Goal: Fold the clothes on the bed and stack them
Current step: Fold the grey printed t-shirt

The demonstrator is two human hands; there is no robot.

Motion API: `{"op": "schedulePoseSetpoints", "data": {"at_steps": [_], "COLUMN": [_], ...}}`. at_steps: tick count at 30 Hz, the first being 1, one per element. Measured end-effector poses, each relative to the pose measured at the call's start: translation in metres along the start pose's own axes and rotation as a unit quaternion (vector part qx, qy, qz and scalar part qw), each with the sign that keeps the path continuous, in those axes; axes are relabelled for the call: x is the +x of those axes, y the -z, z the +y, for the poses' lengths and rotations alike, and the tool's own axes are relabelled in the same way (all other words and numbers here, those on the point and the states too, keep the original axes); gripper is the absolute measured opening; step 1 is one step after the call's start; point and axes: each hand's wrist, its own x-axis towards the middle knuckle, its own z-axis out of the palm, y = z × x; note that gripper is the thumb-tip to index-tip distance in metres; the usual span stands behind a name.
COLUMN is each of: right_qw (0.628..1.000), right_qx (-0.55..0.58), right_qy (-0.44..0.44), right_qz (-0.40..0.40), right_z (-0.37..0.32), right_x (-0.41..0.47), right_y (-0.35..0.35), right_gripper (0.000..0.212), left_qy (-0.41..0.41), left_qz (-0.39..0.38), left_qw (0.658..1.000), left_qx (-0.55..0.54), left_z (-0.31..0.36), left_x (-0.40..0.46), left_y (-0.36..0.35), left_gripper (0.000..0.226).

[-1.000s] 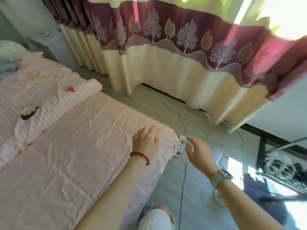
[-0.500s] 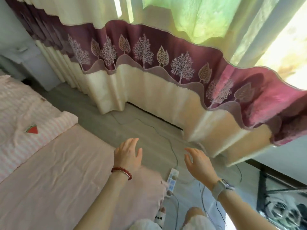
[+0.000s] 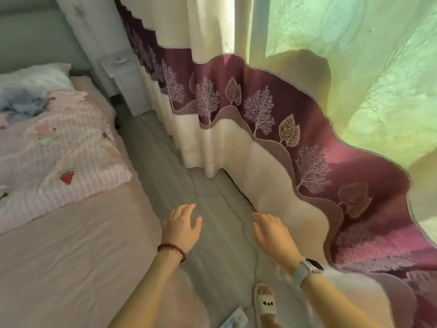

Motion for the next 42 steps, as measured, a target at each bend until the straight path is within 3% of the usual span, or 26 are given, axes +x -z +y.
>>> {"op": "schedulePoseSetpoints", "data": {"at_steps": [6, 10, 19, 29, 36, 42], "right_qw": [0.994, 0.981, 0.932, 0.899, 0.884, 0.842], "right_qx": [-0.033, -0.047, -0.036, -0.065, -0.06, -0.048], "right_qy": [0.1, 0.183, 0.357, 0.415, 0.44, 0.493], "right_qz": [-0.029, -0.048, -0.057, -0.126, -0.146, -0.212], "right_z": [0.018, -0.019, -0.172, -0.39, -0.496, -0.594], "right_x": [0.092, 0.151, 0.309, 0.498, 0.628, 0.754], "right_y": [0.048, 0.065, 0.058, 0.011, -0.018, -0.043], "right_gripper": [0.037, 0.042, 0.041, 0.041, 0.033, 0.037], "left_qy": [0.061, 0.107, 0.225, 0.326, 0.37, 0.434], "left_qz": [0.064, 0.096, 0.186, 0.216, 0.175, 0.207], "left_qw": [0.996, 0.99, 0.955, 0.919, 0.911, 0.877], "left_qx": [-0.022, 0.009, 0.054, 0.04, 0.054, 0.025], "left_z": [0.073, 0.059, -0.05, -0.221, -0.309, -0.384], "left_x": [0.06, 0.082, 0.177, 0.32, 0.44, 0.541], "left_y": [0.008, 0.041, 0.136, 0.238, 0.286, 0.318], "left_gripper": [0.043, 0.045, 0.044, 0.044, 0.045, 0.044]}}
